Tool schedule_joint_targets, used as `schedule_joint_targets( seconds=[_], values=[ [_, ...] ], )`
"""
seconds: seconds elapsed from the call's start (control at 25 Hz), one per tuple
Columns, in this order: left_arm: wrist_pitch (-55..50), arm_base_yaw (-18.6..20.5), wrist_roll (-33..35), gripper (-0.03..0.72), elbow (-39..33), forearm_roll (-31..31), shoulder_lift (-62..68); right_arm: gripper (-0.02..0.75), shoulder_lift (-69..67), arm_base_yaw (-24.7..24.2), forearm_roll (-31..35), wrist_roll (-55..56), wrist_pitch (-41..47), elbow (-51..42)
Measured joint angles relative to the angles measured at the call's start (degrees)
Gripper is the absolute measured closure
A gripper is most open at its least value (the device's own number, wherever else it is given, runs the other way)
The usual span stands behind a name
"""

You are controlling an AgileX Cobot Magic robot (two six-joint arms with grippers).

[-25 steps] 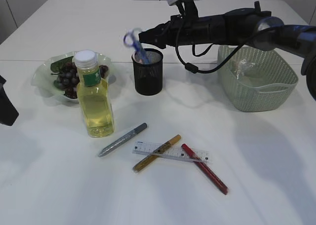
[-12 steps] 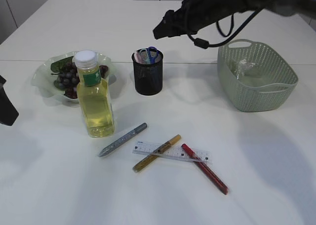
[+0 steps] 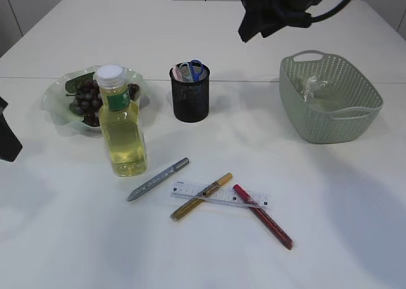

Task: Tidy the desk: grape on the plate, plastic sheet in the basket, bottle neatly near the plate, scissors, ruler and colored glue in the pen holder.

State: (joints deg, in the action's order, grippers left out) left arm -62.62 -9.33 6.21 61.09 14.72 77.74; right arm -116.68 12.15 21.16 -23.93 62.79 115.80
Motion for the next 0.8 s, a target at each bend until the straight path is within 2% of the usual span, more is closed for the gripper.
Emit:
schedule_joint_targets(
  seconds=[0.16,0.4,0.68,0.8],
  values=[
    [0.0,0.0,0.0,0.386,0.0,0.0,0.0,0.342,5.4,2.1,-5.8,0.2,0.9,-9.7],
    [0.0,0.0,0.0,0.409,0.0,0.0,0.0,0.344,7.3,9.8,-15.7,-2.7,1.2,-18.8],
    [0.0,0.0,0.0,0.411,0.0,0.9,0.0,0.347,4.5,16.7,-16.6,-14.6,0.7,-20.1],
    [0.0,0.0,0.0,0.411,0.0,1.7,0.0,0.292,1.7,17.9,-16.6,-15.7,0.2,-20.1]
  ],
)
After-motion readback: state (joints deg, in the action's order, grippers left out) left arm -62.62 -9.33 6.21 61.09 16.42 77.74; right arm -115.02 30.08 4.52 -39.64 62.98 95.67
